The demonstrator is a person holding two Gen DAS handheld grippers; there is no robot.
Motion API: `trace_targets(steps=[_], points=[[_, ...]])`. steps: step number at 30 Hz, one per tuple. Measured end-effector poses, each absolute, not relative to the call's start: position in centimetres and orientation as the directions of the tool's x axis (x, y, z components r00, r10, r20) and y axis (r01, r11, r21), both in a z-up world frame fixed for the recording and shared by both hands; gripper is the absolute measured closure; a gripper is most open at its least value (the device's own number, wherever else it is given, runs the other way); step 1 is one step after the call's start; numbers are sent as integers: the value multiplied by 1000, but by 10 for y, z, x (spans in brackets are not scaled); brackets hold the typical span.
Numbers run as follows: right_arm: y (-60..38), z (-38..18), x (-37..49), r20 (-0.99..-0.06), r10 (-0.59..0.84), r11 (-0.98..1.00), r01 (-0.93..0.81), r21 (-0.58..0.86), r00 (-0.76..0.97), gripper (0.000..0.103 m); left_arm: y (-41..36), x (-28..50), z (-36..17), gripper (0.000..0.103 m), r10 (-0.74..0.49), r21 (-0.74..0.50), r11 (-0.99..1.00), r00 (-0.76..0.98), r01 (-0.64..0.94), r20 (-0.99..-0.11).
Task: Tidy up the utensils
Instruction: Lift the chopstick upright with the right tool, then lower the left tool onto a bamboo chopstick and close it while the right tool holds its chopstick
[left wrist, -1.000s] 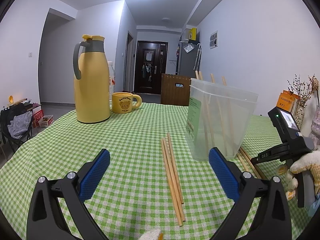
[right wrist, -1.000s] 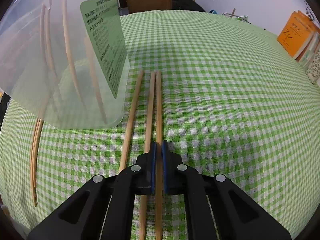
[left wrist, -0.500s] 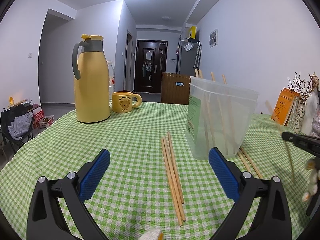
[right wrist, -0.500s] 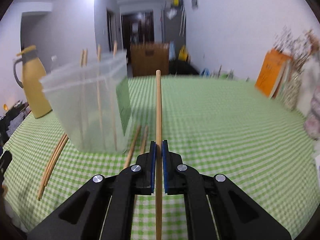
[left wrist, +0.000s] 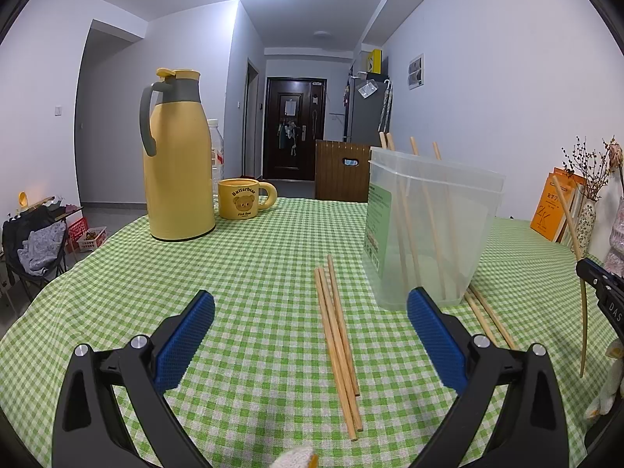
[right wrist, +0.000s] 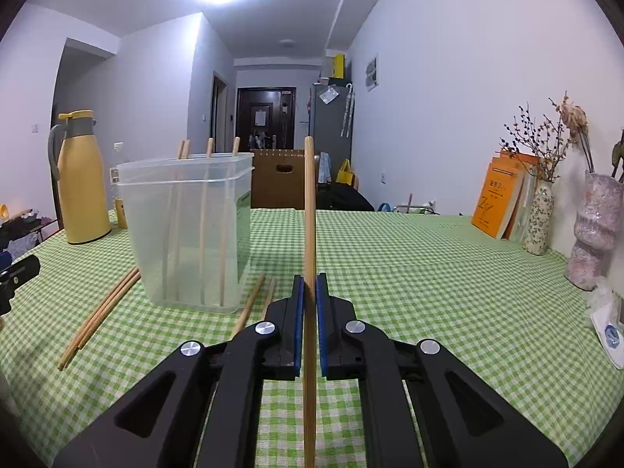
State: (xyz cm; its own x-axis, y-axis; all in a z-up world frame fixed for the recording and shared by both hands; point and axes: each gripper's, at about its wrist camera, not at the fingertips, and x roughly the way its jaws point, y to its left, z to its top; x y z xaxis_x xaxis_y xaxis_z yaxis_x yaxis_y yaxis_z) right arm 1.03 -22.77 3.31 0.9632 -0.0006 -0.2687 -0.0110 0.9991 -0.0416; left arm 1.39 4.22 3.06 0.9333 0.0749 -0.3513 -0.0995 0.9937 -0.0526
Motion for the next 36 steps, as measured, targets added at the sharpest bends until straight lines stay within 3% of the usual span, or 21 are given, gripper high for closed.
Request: trace_targets(steps=[22, 36], points=[[-231, 33, 10, -267, 9, 1000, -14, -17, 964, 97, 43, 13, 41, 7, 75, -45, 994, 925, -99, -372], [-231, 33, 10, -268, 12, 1000, -17, -17, 963, 97, 52, 53, 48, 7, 42, -36, 996, 828, -75, -558]])
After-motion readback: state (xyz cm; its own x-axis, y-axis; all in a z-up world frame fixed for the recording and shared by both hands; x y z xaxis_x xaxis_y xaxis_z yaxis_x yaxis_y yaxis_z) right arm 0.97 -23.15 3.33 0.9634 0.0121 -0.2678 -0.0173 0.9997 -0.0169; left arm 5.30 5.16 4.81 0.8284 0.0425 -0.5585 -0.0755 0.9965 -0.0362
